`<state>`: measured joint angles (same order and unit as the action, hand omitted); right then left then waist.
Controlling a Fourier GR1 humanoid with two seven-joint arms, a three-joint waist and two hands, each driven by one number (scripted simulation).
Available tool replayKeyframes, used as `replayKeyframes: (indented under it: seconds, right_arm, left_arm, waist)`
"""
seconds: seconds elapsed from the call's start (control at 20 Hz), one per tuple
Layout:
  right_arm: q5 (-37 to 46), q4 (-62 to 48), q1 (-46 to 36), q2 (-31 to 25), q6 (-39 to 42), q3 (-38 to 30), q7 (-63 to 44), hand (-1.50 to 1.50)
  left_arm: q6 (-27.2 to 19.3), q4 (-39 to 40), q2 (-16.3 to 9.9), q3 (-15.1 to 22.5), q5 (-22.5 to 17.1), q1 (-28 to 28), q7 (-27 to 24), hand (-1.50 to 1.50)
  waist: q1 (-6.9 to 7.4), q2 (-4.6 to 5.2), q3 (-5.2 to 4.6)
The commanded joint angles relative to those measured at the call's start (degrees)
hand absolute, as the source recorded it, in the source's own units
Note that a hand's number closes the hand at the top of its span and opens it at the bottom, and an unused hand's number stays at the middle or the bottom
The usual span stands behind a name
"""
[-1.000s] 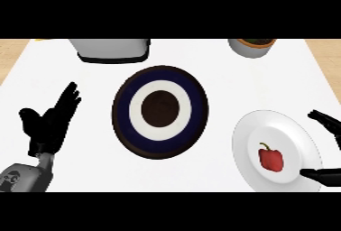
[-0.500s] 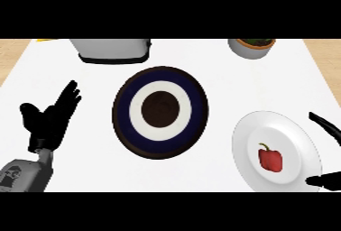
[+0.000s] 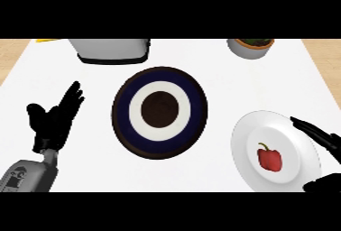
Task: Pick the bell pepper from the plate and place it in the plate
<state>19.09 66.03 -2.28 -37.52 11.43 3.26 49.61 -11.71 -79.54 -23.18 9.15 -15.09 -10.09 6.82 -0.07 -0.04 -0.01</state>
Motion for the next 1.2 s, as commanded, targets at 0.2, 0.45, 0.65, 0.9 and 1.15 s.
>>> replayKeyframes:
  seconds: [0.2,0.45,0.65,0.9,1.15]
  right_arm:
    - [9.4,0.8,-0.9,-0.2,-1.8,1.6,-5.3,-1.5]
    - [13.9,6.6,-1.3,2.4,-0.3,3.3,-13.0,-1.5]
    - [16.9,7.4,-0.1,5.1,0.2,4.6,-14.8,-1.5]
    - [20.9,5.1,-1.7,7.9,-1.1,2.7,-15.5,-1.5]
    - [21.9,4.6,-5.5,8.5,2.3,0.4,-17.0,-1.5]
  left_arm:
    - [3.2,6.8,2.6,-2.8,1.5,-3.8,-1.2,0.0]
    - [1.5,-0.8,3.1,-3.6,3.7,1.1,0.3,0.0]
    - [3.3,-2.0,3.0,-4.8,3.8,-1.7,5.1,0.0]
    - [7.6,5.8,4.7,-8.4,5.6,-0.9,-3.3,0.0]
    - [4.1,-0.8,7.2,-6.9,9.8,-0.7,3.1,0.0]
  waist:
    - [-0.24,0.09,-0.01]
    - [0.09,-0.01,0.0]
    - [-0.01,-0.02,0.01]
    - [-0.05,0.06,0.0]
    - [0.03,0.01,0.01]
